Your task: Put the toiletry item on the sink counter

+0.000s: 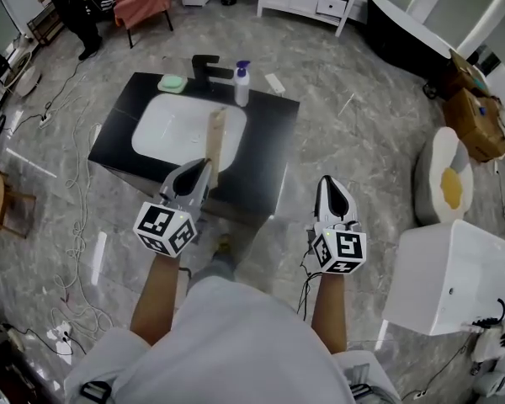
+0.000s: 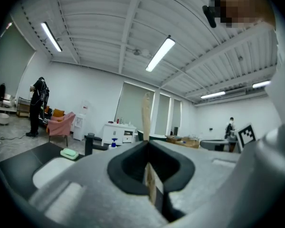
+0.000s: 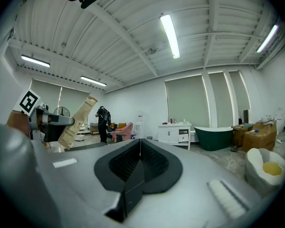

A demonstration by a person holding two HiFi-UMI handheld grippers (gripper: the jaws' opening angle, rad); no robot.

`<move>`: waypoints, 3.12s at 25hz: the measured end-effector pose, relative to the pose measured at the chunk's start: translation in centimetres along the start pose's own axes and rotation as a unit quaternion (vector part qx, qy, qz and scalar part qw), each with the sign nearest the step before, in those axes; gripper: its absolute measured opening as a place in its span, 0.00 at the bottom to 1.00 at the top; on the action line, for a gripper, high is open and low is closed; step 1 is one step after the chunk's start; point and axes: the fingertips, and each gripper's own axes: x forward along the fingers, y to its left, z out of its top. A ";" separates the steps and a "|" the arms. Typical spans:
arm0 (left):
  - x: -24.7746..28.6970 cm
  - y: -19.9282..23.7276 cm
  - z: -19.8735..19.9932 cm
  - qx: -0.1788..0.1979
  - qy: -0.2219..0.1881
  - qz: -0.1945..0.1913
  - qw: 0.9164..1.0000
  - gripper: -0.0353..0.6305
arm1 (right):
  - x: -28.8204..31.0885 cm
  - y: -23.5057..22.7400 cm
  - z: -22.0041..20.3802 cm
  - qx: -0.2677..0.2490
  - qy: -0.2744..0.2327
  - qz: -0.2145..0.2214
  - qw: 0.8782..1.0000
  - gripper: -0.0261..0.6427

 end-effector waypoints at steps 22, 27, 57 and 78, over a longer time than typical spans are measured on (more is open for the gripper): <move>10.3 10.7 1.1 -0.045 0.020 -0.116 0.992 0.05 | 9.4 0.9 1.9 0.000 -0.004 -0.118 0.993 0.05; 11.8 10.5 0.3 -0.047 0.028 -0.130 0.990 0.05 | 9.9 0.2 1.5 -0.007 -0.003 -0.131 0.991 0.05; 24.7 7.9 -7.6 -0.065 0.118 -0.094 0.986 0.05 | 18.0 -11.0 -1.6 0.021 0.009 -0.087 0.996 0.05; 30.1 7.7 -20.9 -0.106 0.251 -0.047 0.961 0.06 | 20.9 -17.6 -7.0 0.043 0.049 -0.068 0.996 0.05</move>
